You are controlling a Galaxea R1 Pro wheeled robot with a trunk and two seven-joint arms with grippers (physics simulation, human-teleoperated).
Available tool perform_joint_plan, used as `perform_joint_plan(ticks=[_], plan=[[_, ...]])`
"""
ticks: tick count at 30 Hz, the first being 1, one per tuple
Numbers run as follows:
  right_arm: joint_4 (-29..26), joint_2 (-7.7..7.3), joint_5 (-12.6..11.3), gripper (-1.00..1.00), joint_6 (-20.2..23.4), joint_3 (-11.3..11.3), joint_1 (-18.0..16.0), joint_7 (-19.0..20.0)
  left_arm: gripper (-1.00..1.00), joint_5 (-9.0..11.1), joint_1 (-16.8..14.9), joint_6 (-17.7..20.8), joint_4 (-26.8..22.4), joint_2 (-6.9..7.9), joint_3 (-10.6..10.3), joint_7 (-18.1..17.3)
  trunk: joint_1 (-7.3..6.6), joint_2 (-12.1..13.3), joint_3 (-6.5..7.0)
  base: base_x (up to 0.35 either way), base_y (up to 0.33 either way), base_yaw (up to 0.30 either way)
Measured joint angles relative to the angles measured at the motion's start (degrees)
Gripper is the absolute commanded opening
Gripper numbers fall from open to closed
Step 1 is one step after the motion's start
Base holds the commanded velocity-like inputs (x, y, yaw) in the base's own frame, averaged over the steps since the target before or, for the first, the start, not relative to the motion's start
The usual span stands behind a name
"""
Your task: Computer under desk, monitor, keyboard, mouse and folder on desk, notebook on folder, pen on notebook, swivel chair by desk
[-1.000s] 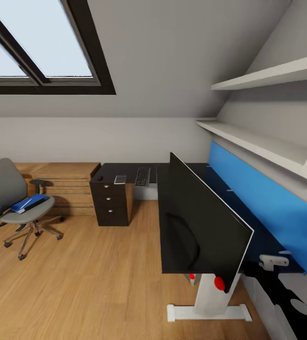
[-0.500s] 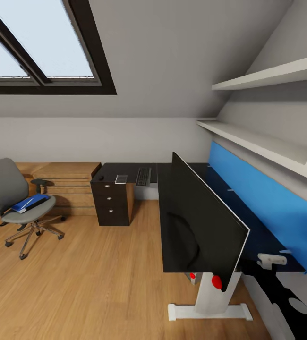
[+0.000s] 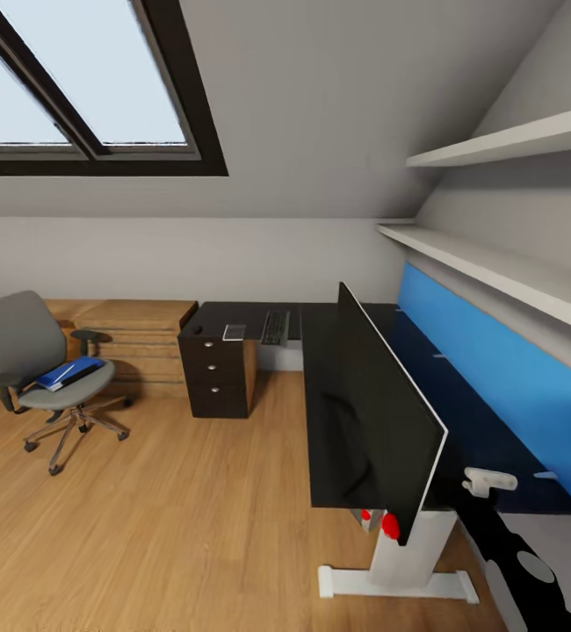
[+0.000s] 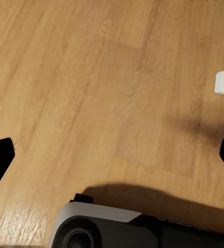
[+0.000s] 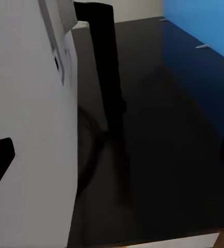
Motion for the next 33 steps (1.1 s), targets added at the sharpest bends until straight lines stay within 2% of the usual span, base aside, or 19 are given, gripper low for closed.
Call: perform_joint_plan(ticks=[5, 16, 33], plan=[[-0.06, 0.08, 0.01, 1.0, 0.0, 0.0, 0.0, -0.02, 1.0, 0.0, 0.0, 0.0, 0.0, 0.01, 0.0, -0.02, 0.0, 0.0, 0.0, 0.0, 0.0, 0.2], [0.05, 0.1, 0.02, 1.0, 0.0, -0.04, 0.01, 0.06, 1.0, 0.0, -0.01, 0.0, 0.01, 0.02, -0.01, -0.02, 0.0, 0.0, 0.0, 0.0, 0.0, 0.053], [0.12, 0.1, 0.02, 1.0, 0.0, -0.09, 0.0, 0.04, 1.0, 0.0, 0.0, 0.0, 0.01, 0.08, 0.09, -0.01, 0.0, 0.0, 0.0, 0.0, 0.0, 0.168]])
